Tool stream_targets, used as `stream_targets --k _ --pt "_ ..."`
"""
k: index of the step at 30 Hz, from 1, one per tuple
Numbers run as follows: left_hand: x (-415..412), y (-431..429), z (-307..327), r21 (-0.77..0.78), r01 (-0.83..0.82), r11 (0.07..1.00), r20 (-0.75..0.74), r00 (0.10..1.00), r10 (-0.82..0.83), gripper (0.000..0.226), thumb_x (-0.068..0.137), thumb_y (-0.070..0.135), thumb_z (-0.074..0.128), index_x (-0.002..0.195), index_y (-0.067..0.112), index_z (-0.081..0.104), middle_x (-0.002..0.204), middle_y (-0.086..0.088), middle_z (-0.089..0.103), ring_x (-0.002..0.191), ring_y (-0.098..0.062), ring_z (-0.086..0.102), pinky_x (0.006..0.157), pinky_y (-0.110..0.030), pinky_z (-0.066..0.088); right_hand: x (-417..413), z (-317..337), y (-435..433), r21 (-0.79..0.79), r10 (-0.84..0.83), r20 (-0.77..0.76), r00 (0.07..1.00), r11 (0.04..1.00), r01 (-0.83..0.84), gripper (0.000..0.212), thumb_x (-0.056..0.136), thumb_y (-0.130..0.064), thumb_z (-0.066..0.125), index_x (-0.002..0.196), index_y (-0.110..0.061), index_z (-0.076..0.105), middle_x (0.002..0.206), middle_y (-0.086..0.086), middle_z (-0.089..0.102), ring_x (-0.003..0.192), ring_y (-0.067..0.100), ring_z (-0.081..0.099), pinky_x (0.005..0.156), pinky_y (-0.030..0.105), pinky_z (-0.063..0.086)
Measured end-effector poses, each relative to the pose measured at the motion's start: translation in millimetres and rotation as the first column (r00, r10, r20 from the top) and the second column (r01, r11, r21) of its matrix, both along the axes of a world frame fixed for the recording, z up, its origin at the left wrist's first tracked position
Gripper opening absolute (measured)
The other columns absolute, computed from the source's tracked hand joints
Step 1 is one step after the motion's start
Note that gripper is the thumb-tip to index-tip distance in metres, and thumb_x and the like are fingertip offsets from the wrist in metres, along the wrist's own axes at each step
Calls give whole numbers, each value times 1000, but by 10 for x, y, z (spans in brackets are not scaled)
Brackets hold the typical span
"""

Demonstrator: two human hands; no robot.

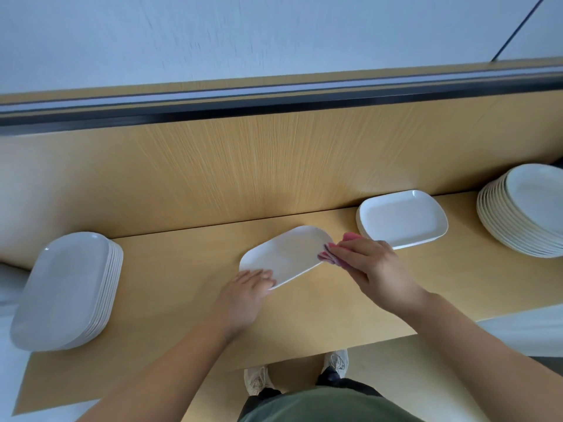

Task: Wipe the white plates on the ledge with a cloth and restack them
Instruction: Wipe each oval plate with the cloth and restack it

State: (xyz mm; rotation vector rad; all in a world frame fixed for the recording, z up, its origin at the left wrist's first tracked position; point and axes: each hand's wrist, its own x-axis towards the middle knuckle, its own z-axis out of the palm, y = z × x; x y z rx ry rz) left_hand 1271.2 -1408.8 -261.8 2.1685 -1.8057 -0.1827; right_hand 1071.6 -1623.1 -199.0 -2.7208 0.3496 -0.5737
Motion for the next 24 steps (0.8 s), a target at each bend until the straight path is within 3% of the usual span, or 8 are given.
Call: stream_targets --k 4,7,9,12,18,24 --pt "-60 -235 480 22 -268 963 -218 939 267 51 96 38 26 114 6 61 99 -8 67 90 -31 60 72 -32 43 21 259 -94 -37 21 93 995 999 -18 30 98 -17 58 128 -15 64 110 -4 68 109 23 62 84 28 42" --pt "-65 -337 720 -68 -362 930 -331 887 322 30 103 26 34 110 7 56 79 -7 56 74 -32 49 63 -33 29 63 456 -114 -70 26 174 984 997 -14 29 98 -16 58 125 -12 66 112 -4 69 114 22 62 93 31 45" --pt "-68 -361 821 -92 -418 904 -433 834 341 23 103 26 35 103 14 55 75 -5 55 71 -27 48 61 -35 30 73 515 -130 -82 24 198 980 997 -8 30 96 -14 60 126 -12 66 115 -4 68 117 20 60 96 30 44" --pt "-99 -375 808 -23 -491 871 -554 732 397 21 102 28 35 93 20 52 77 -5 58 73 -22 51 65 -34 37 64 479 -157 -52 55 186 981 998 -46 32 98 -15 59 130 -15 63 120 -5 66 119 20 59 96 40 47" --pt "-149 -368 679 151 -530 834 -592 627 506 21 103 24 36 90 19 52 70 8 49 66 -8 44 58 -17 32 57 332 -105 -53 89 147 985 995 -82 32 99 -20 57 131 -18 62 115 -5 67 120 22 58 87 42 48" --pt "-47 -377 667 268 -519 812 -604 566 562 22 103 28 35 90 21 52 72 8 49 67 -10 45 61 -25 36 109 265 -53 -49 124 134 983 992 -119 31 100 -22 56 129 -17 63 113 -5 68 116 19 60 94 35 46"
